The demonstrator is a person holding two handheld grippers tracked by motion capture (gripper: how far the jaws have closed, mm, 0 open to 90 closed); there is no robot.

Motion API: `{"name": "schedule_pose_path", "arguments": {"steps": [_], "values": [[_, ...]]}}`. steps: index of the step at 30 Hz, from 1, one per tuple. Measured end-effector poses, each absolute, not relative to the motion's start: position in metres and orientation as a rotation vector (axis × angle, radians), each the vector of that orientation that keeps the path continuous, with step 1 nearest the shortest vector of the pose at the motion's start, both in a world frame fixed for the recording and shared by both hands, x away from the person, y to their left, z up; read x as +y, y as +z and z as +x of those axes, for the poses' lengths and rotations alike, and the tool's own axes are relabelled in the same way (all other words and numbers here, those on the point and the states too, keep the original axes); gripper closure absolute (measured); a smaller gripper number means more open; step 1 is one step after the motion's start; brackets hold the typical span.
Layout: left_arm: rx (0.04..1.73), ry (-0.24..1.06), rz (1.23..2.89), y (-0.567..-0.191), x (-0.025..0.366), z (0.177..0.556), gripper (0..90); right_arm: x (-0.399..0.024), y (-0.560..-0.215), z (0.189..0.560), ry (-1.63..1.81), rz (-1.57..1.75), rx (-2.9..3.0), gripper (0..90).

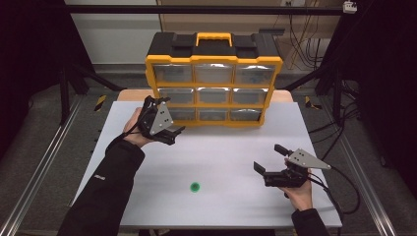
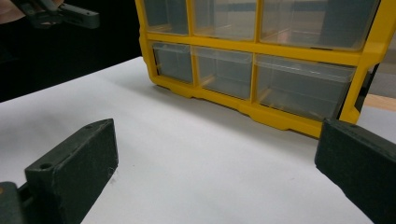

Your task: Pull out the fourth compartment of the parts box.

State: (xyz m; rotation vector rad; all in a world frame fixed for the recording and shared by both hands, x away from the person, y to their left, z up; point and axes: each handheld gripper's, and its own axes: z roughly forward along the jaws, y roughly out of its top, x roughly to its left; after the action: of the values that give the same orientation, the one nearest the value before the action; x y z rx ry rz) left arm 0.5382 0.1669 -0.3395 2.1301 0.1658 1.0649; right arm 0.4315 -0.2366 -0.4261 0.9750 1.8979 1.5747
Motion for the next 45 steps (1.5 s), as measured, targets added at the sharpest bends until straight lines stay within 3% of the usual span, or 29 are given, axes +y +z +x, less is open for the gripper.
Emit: {"name": "schedule_pose_path", "arguments": {"steps": [26, 45], "values": [[-0.034, 1.376, 2.232, -0.349, 0.156, 0.583, 7.8, -0.236, -0.426, 0.431, 1.576, 0.971, 1.899, 0.0], [-0.181, 1.594, 2.219, -0.365, 0.154, 0.596, 31.7, -0.238, -0.425, 0.431, 1.582, 0.973, 1.892, 0.0]]}}
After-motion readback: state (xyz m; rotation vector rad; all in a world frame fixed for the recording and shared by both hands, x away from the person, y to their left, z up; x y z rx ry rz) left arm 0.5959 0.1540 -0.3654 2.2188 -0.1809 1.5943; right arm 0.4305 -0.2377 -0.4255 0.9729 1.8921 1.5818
